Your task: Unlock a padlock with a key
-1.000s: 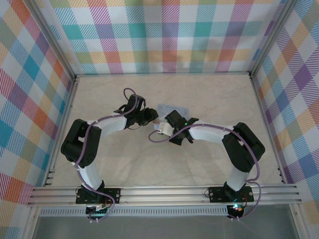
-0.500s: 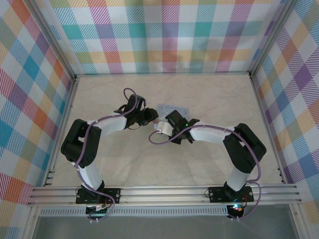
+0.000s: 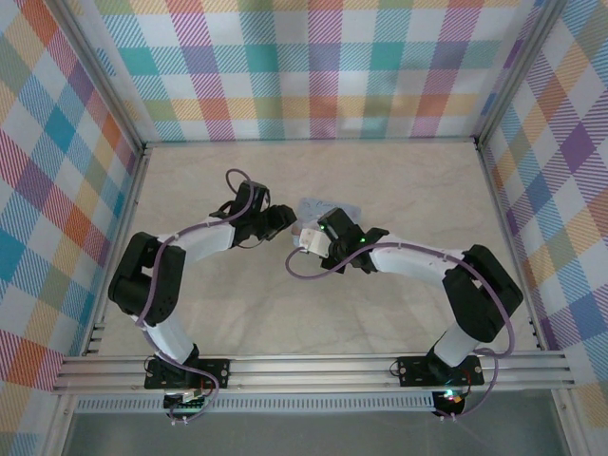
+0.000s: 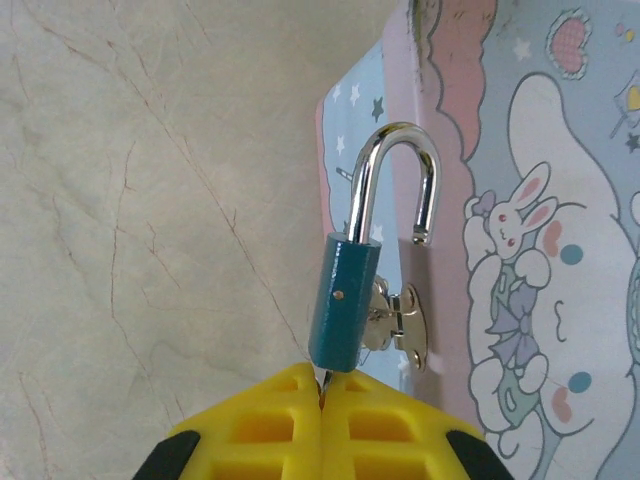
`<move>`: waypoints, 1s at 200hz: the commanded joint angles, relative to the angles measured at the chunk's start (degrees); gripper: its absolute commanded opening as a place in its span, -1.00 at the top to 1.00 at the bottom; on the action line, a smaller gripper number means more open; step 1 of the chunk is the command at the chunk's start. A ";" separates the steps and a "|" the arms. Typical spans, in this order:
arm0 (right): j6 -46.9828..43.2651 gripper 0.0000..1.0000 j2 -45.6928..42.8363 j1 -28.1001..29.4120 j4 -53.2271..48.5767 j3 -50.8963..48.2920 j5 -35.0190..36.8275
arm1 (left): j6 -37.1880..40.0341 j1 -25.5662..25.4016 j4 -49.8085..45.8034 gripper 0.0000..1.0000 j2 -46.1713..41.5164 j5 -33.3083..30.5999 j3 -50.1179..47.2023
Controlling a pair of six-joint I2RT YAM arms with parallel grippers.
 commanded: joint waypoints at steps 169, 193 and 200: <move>18.86 1.00 -19.10 -3.51 -5.77 -3.19 3.53 | 6.20 2.47 -8.94 -1.00 -19.44 11.25 -9.55; 23.90 1.00 -20.85 -7.09 -9.91 -2.68 5.02 | 8.15 2.39 -11.53 -1.00 -20.57 13.80 -8.67; 25.29 1.00 -21.28 -8.30 -11.07 -2.48 5.45 | 8.72 2.30 -12.14 -1.00 -20.76 14.45 -8.48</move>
